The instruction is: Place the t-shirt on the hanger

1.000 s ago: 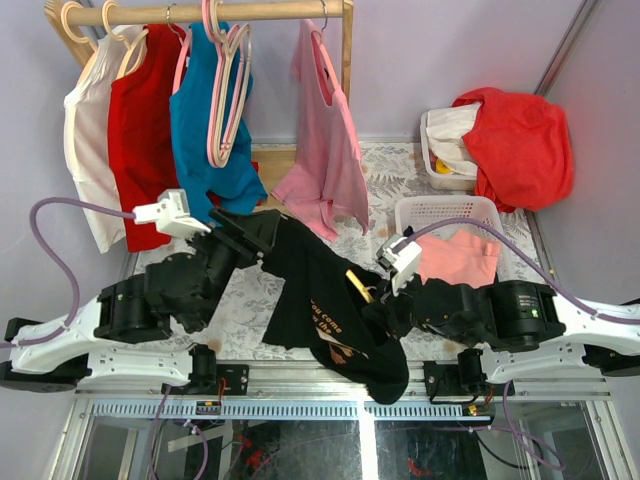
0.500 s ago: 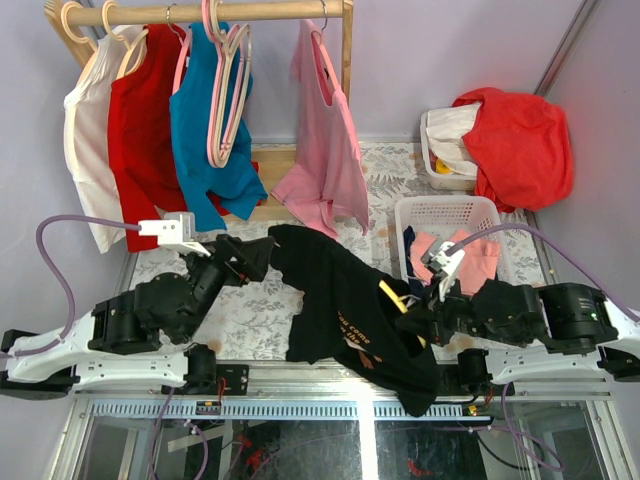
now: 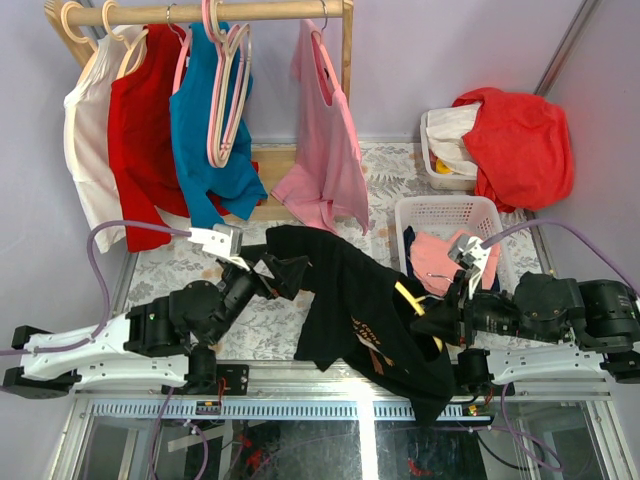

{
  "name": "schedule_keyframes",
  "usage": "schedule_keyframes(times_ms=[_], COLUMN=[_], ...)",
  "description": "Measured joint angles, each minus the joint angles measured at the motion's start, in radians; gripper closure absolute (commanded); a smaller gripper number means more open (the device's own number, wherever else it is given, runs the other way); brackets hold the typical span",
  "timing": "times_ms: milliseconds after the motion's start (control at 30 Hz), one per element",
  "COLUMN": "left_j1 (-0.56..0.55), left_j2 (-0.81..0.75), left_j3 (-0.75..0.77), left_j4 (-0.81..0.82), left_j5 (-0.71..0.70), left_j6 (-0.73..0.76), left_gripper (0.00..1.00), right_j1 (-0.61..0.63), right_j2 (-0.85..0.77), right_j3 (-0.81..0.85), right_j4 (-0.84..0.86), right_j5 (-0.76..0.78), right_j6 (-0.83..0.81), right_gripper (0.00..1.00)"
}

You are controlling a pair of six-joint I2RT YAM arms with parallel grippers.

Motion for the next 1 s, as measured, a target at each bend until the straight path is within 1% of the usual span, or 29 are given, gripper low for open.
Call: schedule_keyframes(times_ms=[133,167,200,300,333,367,400,433,467,567,600,767,833,1000], left_j1=[0.000,0.001,0.005,0.021,0.031,0.040,0.053,0.065,0.079,0.112,0.122,0.171,0.177,0.179], left_j2=[0.012,0.010,0.010,0.016,0.025,0.036,0.052,0.072,0.093,0.143,0.152,0.147,0.137,0.083], left_j3=[-0.009,-0.021,-0.035,-0.054,-0.054,-0.053,-0.052,-0.051,-0.050,-0.050,-0.050,-0.021,0.008,0.092], left_j4=[0.052,0.075,0.098,0.132,0.143,0.151,0.158,0.167,0.172,0.178,0.177,0.152,0.134,0.036], left_j5=[0.018,0.030,0.038,0.054,0.056,0.058,0.060,0.066,0.069,0.092,0.099,0.102,0.080,-0.033], left_j6=[0.030,0.040,0.050,0.070,0.074,0.076,0.080,0.083,0.087,0.091,0.088,0.076,0.060,-0.017], left_gripper=[0.00,0.01,0.05,0.23,0.33,0.45,0.51,0.52,0.58,0.91,0.99,1.00,1.00,1.00], right_j1=[0.000,0.000,0.000,0.000,0.000,0.000,0.000,0.000,0.000,0.000,0.000,0.000,0.000,0.000], right_j2=[0.000,0.000,-0.001,-0.001,-0.002,-0.003,-0.005,-0.008,-0.014,-0.028,-0.032,-0.045,-0.049,-0.059], right_j3=[0.032,0.033,0.034,0.035,0.035,0.035,0.035,0.035,0.035,0.035,0.035,0.035,0.035,0.032], right_j4=[-0.007,-0.007,-0.008,-0.008,-0.008,-0.008,-0.008,-0.008,-0.008,-0.008,-0.008,-0.008,-0.009,-0.023], right_j5=[-0.011,-0.011,-0.012,-0.014,-0.016,-0.018,-0.020,-0.021,-0.023,-0.029,-0.030,-0.030,-0.027,0.002], right_j6=[-0.001,-0.002,-0.003,-0.005,-0.006,-0.007,-0.008,-0.008,-0.009,-0.011,-0.011,-0.013,-0.013,-0.013], right_gripper=[1.00,1.00,1.00,1.00,1.00,1.00,1.00,1.00,1.00,1.00,1.00,1.00,1.00,1.00])
